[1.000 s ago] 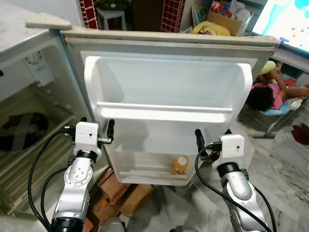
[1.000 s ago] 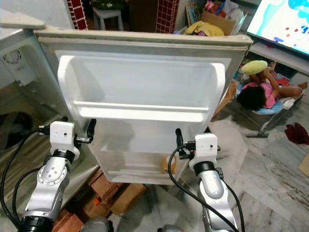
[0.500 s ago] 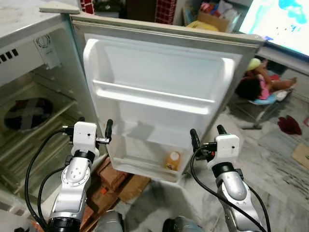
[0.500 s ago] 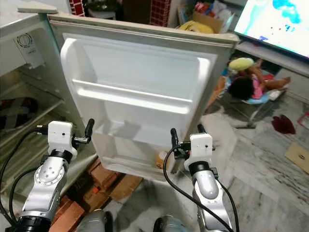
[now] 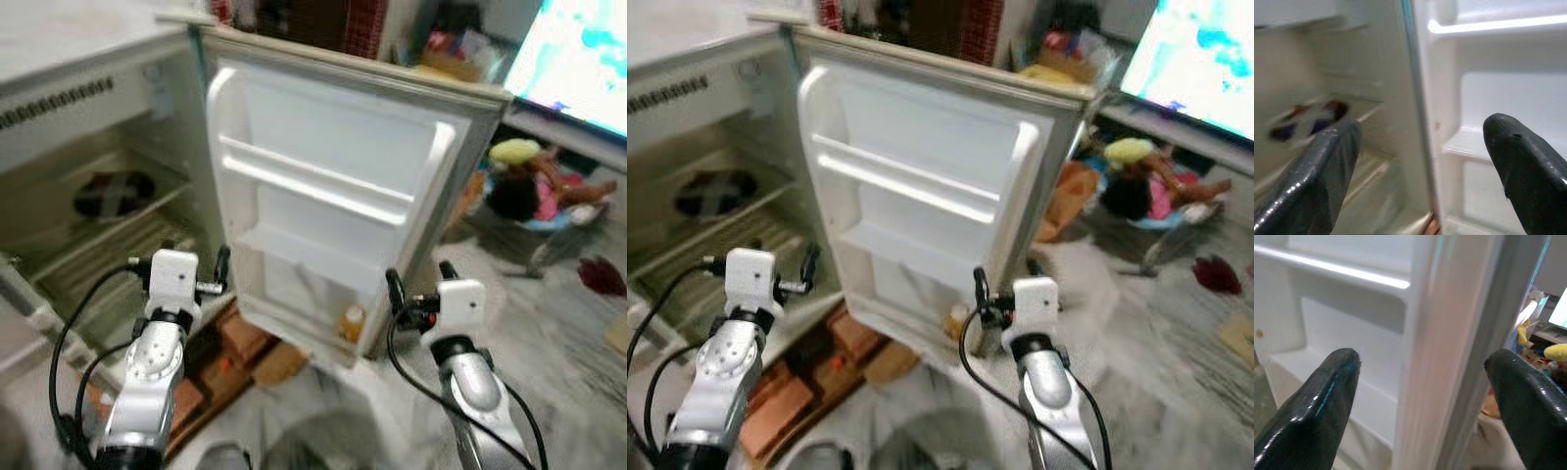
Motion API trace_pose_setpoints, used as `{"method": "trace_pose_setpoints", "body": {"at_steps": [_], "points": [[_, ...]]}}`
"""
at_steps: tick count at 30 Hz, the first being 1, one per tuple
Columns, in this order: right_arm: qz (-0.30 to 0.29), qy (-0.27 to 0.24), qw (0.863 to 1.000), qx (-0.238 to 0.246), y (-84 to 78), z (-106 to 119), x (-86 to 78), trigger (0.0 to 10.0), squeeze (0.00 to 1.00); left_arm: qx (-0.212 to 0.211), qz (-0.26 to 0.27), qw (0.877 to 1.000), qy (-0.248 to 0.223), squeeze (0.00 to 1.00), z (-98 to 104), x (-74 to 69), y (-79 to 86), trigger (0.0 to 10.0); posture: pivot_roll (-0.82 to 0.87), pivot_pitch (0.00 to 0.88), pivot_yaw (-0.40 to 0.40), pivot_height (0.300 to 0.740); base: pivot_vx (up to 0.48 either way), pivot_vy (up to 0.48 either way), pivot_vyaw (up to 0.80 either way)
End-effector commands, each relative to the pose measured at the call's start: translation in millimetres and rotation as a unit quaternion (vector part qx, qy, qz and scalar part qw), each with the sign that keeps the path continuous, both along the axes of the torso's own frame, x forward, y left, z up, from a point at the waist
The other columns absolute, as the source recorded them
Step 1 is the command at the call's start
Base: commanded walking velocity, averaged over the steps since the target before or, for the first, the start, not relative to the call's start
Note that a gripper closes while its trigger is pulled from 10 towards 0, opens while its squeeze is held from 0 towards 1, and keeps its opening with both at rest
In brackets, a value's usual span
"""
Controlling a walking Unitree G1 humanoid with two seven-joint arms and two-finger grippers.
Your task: Restocking fridge
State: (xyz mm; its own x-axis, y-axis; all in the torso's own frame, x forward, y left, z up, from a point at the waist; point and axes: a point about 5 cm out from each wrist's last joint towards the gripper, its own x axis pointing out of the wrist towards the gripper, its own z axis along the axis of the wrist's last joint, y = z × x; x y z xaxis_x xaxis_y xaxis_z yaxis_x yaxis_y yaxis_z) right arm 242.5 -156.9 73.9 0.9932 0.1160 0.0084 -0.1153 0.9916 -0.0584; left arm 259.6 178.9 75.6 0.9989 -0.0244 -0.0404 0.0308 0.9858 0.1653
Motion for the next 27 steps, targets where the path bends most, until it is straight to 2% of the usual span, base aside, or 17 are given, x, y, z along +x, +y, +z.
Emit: {"method": "trace_pose_setpoints", "body": {"at_steps": [1,6,10,16,25,27], "points": [[-0.008,0.005,1.0,-0.004,-5.1,-3,-1.1,10.0,0.0,0.002,-0.007,1.0,-0.006,0.0,3,1.8,-3.2,10.0,0.04,0.0,-0.032,0.74,0.0,0.0,0.0],[-0.011,0.013,1.0,-0.008,-9.4,-8,-3.5,10.0,0.0,-0.001,-0.013,1.0,0.0,0.0,1,-1.4,-4.6,10.0,0.04,0.0,-0.035,0.74,0.0,0.0,0.0],[0.018,0.026,0.999,-0.014,-13.8,-12,-12.8,10.0,0.0,-0.005,-0.019,1.0,0.005,0.0,0,-4.6,-4.2,10.0,0.04,0.0,-0.039,0.74,0.0,0.0,0.0],[0.027,0.04,0.998,-0.031,-30.5,-17,-21.1,10.0,0.0,0.006,-0.015,1.0,0.006,0.0,-2,-7.9,-0.4,10.0,0.04,0.0,-0.043,0.74,0.0,0.0,0.0],[0.048,0.046,0.997,-0.036,-28.3,-20,-23.0,10.0,0.0,0.004,-0.014,1.0,0.007,0.0,-4,-10.6,-4.1,10.0,0.04,0.0,-0.043,0.74,0.0,-0.335,0.0],[0.051,0.046,0.997,-0.037,-28.0,-20,-23.1,10.0,0.0,0.004,-0.012,1.0,0.009,0.0,-4,-11.3,-3.5,10.0,0.04,0.0,-0.042,0.74,0.0,-0.405,0.8]]}}
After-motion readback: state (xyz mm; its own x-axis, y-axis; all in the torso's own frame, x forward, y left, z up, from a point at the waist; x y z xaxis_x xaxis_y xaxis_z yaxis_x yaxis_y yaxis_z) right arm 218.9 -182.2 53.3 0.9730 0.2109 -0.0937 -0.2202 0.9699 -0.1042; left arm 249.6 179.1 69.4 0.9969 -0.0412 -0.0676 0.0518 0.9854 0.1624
